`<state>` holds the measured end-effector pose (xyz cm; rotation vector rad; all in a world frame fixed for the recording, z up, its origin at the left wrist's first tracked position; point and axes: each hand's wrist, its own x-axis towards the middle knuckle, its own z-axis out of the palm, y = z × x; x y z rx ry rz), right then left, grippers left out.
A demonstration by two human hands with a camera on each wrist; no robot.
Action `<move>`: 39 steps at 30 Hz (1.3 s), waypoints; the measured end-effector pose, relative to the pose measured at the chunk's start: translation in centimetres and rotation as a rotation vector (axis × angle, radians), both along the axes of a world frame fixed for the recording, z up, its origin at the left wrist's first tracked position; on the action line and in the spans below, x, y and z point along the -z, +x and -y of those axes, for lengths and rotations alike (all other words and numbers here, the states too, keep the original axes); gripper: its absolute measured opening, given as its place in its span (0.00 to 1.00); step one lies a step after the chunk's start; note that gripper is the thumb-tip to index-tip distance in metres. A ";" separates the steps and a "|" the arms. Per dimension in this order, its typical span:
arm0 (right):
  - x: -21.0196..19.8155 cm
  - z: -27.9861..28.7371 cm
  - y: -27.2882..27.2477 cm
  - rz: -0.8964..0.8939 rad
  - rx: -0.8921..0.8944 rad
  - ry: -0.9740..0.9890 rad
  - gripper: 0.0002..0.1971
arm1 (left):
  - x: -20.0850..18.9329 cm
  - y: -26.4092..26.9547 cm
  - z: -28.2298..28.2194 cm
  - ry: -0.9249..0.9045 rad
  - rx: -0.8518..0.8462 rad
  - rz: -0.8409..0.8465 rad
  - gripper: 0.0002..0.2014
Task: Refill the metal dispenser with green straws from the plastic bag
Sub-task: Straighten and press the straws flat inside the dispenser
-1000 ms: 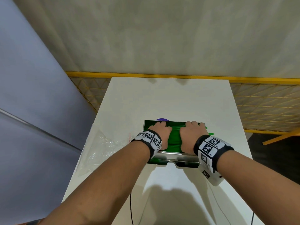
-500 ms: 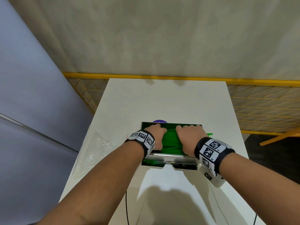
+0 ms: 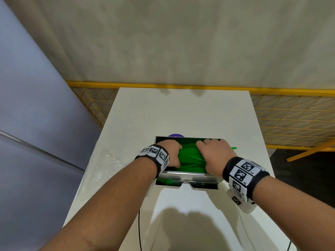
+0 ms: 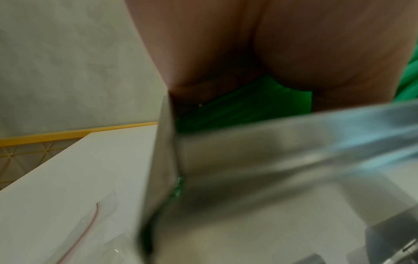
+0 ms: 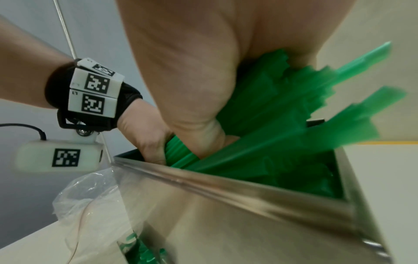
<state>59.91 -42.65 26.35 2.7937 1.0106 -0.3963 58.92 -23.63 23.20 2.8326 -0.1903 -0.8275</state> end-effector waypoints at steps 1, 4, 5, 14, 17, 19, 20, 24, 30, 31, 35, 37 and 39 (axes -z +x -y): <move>0.1 0.1 -0.1 0.015 0.001 0.006 0.24 | -0.1 0.0 0.0 -0.005 0.000 -0.002 0.17; 0.3 0.6 -0.1 0.066 0.018 -0.005 0.25 | -0.3 0.0 0.1 -0.001 0.012 -0.001 0.17; 0.3 0.7 -0.1 0.058 0.031 -0.009 0.26 | -0.4 0.0 0.2 0.003 0.020 0.005 0.17; -0.3 0.4 1.0 -0.061 0.069 -0.004 0.28 | -0.8 0.5 0.2 -0.018 0.034 0.121 0.22; -0.4 -0.3 1.4 -0.071 0.073 -0.054 0.27 | -0.8 0.6 0.1 -0.022 0.035 0.130 0.20; -0.3 -0.7 1.5 -0.077 0.067 -0.080 0.27 | -0.8 0.6 0.0 -0.018 0.028 0.112 0.19; -0.3 -0.8 1.6 -0.079 0.061 -0.084 0.27 | -0.8 0.6 0.0 -0.016 0.025 0.107 0.19; -0.2 -0.3 1.6 -0.097 0.030 -0.029 0.29 | -0.6 0.4 -0.1 0.002 0.008 0.099 0.17; -1.4 3.7 0.3 0.046 0.167 0.468 0.42 | -0.2 0.1 0.0 0.025 0.008 0.123 0.16; -1.6 4.7 -0.2 0.053 0.278 0.569 0.43 | -0.1 0.0 0.0 0.022 0.006 0.125 0.15; 0.0 5.7 -2.1 -0.150 0.470 0.627 0.48 | -0.1 0.3 0.0 0.010 -0.001 0.124 0.15; 1.6 4.9 -3.0 -0.230 0.414 0.608 0.51 | -0.1 0.4 0.0 0.006 -0.007 0.117 0.17; 2.5 4.4 -3.2 -0.251 0.429 0.652 0.52 | -0.2 0.5 0.1 0.011 -0.009 0.103 0.18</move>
